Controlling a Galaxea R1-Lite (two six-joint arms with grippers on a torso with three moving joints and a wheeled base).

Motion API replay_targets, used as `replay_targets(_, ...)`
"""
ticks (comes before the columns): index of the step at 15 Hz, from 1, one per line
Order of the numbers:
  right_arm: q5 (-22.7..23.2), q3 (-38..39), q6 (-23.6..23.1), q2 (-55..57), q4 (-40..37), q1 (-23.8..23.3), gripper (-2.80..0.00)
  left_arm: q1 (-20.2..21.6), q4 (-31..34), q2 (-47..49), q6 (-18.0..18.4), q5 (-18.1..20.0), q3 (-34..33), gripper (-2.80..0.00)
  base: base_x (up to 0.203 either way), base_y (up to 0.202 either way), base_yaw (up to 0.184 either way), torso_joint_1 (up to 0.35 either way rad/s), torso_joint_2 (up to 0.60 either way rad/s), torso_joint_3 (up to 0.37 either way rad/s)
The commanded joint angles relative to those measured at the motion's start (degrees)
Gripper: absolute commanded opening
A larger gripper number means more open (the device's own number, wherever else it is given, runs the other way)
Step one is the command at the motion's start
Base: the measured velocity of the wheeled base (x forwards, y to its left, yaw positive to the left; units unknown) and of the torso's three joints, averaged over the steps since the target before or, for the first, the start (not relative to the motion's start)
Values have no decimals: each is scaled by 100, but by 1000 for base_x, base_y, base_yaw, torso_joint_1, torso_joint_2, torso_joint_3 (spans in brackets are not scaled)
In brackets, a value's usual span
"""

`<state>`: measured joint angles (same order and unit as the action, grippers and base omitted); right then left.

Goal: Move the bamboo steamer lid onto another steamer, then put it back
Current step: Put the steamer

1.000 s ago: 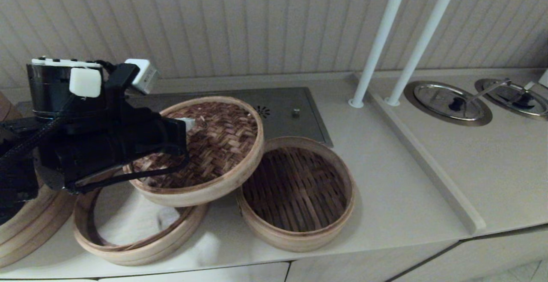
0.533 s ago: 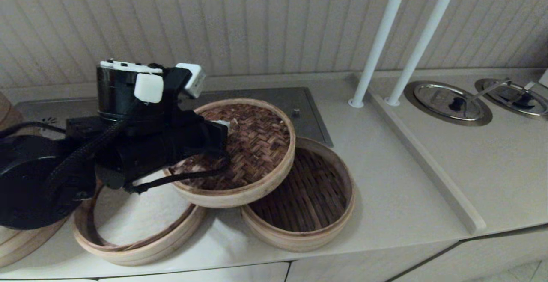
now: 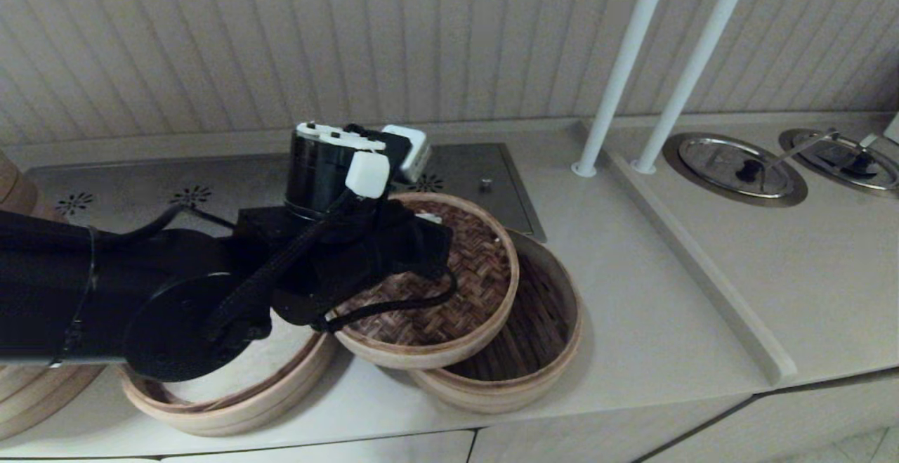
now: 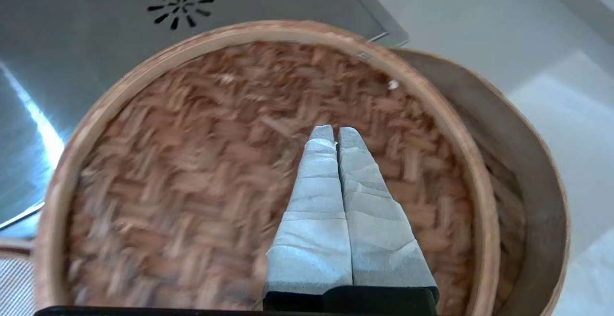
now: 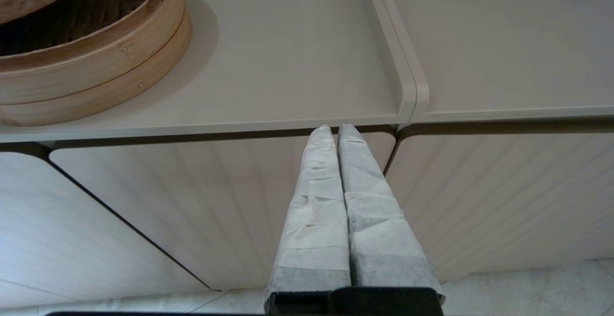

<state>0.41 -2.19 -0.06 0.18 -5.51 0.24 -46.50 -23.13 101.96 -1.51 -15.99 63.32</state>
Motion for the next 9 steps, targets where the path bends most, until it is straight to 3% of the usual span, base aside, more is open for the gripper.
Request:
replay_targets(1, 2, 0, -3, 8, -3, 2, -280, -113, 7, 184, 1, -79, 119, -280, 0, 0, 0, 0, 0, 0)
replay_targets(4, 2, 0, -3, 8, -3, 2, -280, -114, -24, 206, -10, -136, 119, -280, 0, 0, 0, 0, 0, 0)
replay_targets(7, 2, 0, -3, 8, -3, 2, -280, -50, -5, 48, -56, -655, 55, -280, 0, 0, 0, 0, 0, 0)
replay_targets(8, 2, 0, -3, 8, -3, 2, -280, -30, 5, -13, -66, -719, -46, 0, 0, 0, 0, 0, 0, 0)
replay_targets(9, 2, 0, -3, 8, -3, 2, -280, -18, -50, -50, -74, -743, -154, 0, 0, 0, 0, 0, 0, 0)
